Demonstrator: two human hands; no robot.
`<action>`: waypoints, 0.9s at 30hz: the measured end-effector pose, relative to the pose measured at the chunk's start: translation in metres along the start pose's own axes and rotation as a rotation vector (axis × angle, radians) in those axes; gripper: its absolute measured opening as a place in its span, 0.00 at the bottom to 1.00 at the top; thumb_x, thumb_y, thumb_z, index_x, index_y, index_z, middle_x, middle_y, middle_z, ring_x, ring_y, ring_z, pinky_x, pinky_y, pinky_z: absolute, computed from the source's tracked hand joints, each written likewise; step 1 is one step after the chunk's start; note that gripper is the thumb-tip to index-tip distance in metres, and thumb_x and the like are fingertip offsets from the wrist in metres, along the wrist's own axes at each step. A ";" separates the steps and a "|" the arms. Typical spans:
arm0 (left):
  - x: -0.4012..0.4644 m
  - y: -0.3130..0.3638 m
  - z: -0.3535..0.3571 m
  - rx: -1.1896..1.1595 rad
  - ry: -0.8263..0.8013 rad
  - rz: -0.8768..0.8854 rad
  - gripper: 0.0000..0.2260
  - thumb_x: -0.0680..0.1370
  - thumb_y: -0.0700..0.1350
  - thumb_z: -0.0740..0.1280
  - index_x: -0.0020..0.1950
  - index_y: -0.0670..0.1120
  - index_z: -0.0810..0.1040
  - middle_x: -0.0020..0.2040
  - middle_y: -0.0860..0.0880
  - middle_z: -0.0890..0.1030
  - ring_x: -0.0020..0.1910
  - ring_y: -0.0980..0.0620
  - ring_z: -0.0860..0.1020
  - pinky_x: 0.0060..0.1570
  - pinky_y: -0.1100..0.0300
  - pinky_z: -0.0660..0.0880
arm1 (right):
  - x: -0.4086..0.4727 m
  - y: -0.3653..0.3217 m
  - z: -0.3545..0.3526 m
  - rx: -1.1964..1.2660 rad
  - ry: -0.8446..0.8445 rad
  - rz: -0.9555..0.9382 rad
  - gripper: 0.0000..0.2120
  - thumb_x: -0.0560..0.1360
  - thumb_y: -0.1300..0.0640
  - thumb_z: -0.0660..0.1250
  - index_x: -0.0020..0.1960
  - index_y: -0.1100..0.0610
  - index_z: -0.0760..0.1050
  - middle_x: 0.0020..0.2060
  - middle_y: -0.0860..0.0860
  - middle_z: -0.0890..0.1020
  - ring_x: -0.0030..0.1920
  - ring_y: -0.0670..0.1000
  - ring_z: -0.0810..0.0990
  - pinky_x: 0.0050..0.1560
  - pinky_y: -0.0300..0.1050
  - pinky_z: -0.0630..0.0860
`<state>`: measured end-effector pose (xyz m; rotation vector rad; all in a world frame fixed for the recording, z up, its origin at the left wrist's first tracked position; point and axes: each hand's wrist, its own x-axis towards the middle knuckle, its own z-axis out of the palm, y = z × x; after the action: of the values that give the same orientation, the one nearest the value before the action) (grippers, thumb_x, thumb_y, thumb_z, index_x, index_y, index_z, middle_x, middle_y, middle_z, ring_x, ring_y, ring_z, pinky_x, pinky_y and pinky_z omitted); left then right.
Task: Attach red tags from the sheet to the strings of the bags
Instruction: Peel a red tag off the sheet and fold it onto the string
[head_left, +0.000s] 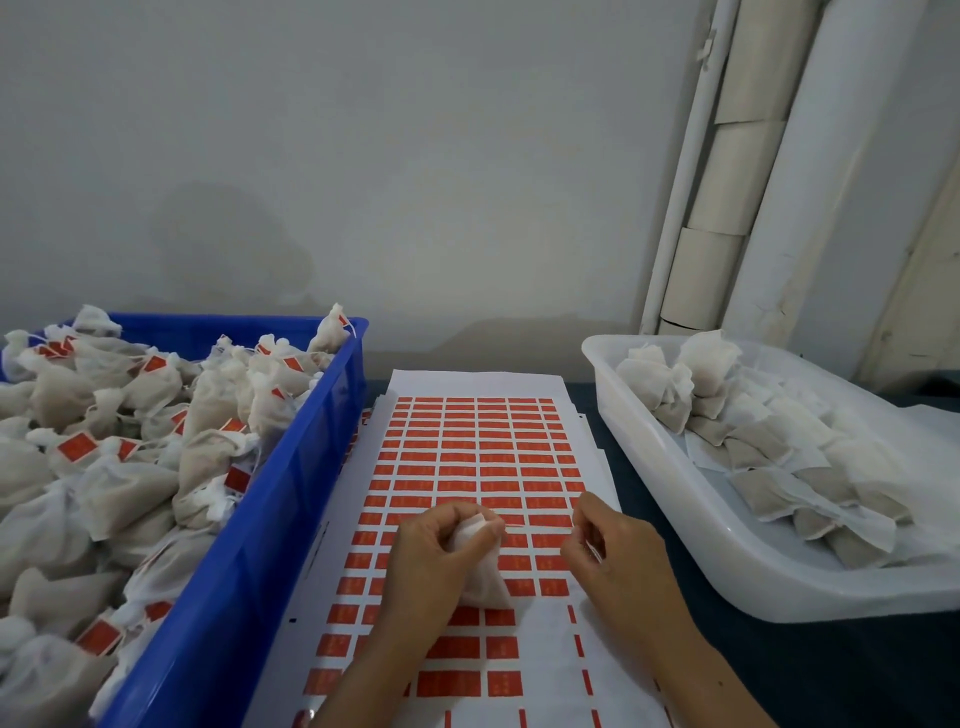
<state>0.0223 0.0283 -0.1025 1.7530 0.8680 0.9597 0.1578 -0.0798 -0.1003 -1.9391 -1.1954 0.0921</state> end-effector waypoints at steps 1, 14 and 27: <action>-0.001 0.000 0.001 -0.004 -0.001 -0.001 0.05 0.70 0.50 0.72 0.42 0.56 0.77 0.41 0.62 0.79 0.41 0.57 0.79 0.36 0.73 0.75 | -0.001 0.000 0.000 0.019 -0.023 0.028 0.05 0.75 0.49 0.62 0.41 0.43 0.70 0.42 0.30 0.75 0.42 0.28 0.77 0.34 0.24 0.72; -0.006 0.005 0.008 -0.092 -0.101 0.063 0.06 0.69 0.46 0.73 0.39 0.55 0.78 0.37 0.65 0.80 0.43 0.68 0.77 0.33 0.77 0.72 | -0.010 -0.020 0.014 -0.141 0.084 -0.314 0.11 0.73 0.45 0.60 0.48 0.49 0.77 0.46 0.39 0.78 0.45 0.33 0.70 0.54 0.31 0.65; -0.011 0.006 0.008 -0.178 -0.227 0.027 0.11 0.71 0.52 0.70 0.51 0.57 0.73 0.46 0.60 0.78 0.45 0.61 0.79 0.35 0.74 0.73 | -0.005 -0.021 0.015 -0.040 0.077 -0.220 0.07 0.75 0.52 0.64 0.41 0.44 0.69 0.38 0.35 0.74 0.39 0.40 0.76 0.45 0.29 0.73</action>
<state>0.0257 0.0141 -0.1012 1.6844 0.5968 0.8109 0.1334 -0.0708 -0.0977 -1.8156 -1.3587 -0.1209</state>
